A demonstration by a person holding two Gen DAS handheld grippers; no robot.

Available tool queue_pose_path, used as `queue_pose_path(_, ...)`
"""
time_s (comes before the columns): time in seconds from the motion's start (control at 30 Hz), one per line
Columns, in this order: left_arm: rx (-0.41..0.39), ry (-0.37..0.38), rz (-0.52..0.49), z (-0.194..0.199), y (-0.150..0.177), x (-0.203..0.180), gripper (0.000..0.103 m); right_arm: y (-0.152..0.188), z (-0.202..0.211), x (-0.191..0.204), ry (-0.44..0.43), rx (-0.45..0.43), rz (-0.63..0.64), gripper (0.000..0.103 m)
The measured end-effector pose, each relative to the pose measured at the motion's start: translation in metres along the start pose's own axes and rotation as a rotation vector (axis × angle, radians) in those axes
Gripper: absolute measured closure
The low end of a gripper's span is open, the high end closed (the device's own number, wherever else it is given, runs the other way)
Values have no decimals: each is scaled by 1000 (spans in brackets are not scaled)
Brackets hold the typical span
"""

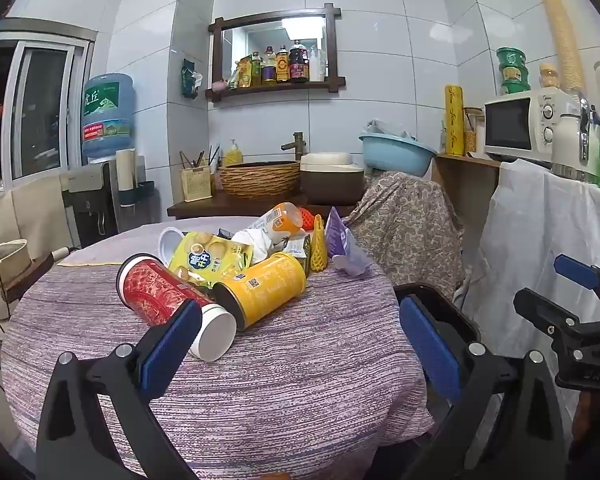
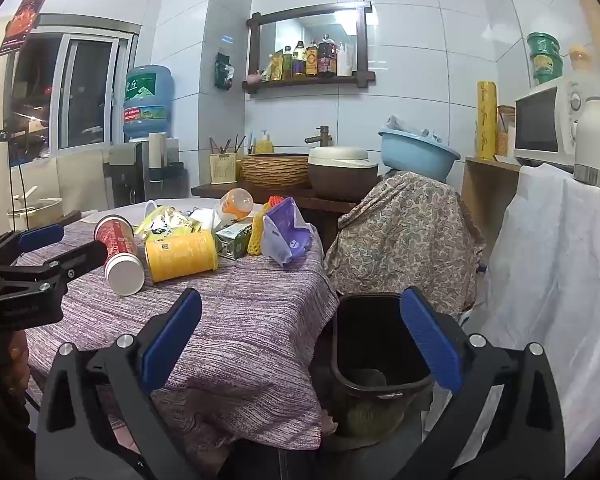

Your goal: Collect trash

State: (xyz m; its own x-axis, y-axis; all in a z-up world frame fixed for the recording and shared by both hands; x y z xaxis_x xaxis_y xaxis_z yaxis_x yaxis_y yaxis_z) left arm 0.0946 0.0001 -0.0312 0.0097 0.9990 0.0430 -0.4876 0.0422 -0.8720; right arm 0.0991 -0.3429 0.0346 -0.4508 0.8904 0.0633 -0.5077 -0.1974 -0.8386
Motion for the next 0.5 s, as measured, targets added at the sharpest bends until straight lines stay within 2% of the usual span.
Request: queue_pose_path(0.5, -1, -5, 11, 0, 1, 0, 5, 3, 1, 3, -1, 4, -4, 5)
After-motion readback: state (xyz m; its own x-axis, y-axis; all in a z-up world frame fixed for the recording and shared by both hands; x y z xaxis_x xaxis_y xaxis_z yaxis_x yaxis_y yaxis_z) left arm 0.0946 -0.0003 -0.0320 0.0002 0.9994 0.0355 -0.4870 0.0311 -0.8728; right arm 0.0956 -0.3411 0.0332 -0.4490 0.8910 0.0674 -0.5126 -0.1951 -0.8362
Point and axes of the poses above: each gripper's, at about its wrist camera, not at the fingertips, and z roughly against the way its jaws point, x to its left, y to its underside, the point moved 10 cm from there along -z, roughly the way its jaws point, and after that the axes turned 11 degrees about x, right-handed, at the moved point
